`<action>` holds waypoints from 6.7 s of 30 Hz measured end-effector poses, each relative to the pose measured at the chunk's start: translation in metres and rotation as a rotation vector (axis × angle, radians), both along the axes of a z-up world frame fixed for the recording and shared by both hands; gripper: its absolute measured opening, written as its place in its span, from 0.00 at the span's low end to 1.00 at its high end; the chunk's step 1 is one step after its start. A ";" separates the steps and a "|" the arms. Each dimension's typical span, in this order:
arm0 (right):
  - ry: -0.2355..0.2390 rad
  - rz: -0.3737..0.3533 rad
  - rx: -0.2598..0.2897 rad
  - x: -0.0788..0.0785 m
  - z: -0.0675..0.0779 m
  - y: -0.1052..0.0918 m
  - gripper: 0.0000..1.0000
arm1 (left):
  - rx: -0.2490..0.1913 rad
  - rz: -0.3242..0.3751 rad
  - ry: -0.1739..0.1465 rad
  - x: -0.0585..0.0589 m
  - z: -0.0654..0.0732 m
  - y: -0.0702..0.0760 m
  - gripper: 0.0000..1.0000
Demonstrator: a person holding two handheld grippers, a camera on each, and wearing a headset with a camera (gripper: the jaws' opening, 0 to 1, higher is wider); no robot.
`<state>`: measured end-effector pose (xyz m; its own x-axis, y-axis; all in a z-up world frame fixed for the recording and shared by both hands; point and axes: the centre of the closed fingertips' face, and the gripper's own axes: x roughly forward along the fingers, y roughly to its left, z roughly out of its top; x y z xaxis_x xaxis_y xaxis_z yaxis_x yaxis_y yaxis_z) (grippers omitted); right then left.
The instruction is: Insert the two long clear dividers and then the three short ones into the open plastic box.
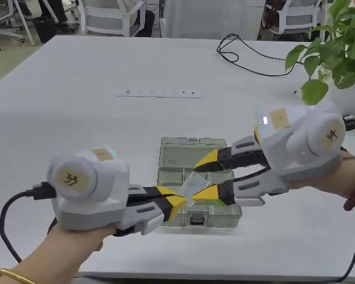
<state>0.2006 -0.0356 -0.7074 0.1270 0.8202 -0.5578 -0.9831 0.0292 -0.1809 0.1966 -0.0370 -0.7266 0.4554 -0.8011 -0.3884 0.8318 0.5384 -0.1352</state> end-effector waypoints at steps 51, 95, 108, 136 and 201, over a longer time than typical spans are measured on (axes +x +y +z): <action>0.127 0.112 0.041 -0.022 -0.003 -0.009 0.02 | -0.027 -0.165 -0.085 -0.018 0.012 -0.009 0.12; 0.098 -0.229 -0.005 0.071 -0.049 -0.033 0.02 | -0.076 0.107 -0.072 0.010 0.005 0.018 0.74; 0.133 -0.243 -0.018 0.075 -0.058 -0.032 0.02 | -0.079 0.114 -0.073 0.011 0.005 0.019 0.75; 0.027 -0.032 -0.244 0.069 -0.070 -0.012 0.02 | -0.058 0.105 -0.086 0.011 0.005 0.018 0.75; 0.137 -0.036 -0.660 0.071 -0.133 -0.010 0.02 | -0.054 0.118 -0.091 0.013 0.006 0.015 0.78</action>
<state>0.2720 -0.0452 -0.8402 0.0400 0.2988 -0.9535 -0.9989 -0.0113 -0.0455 0.2099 -0.0224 -0.7209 0.5792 -0.7584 -0.2988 0.7730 0.6274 -0.0940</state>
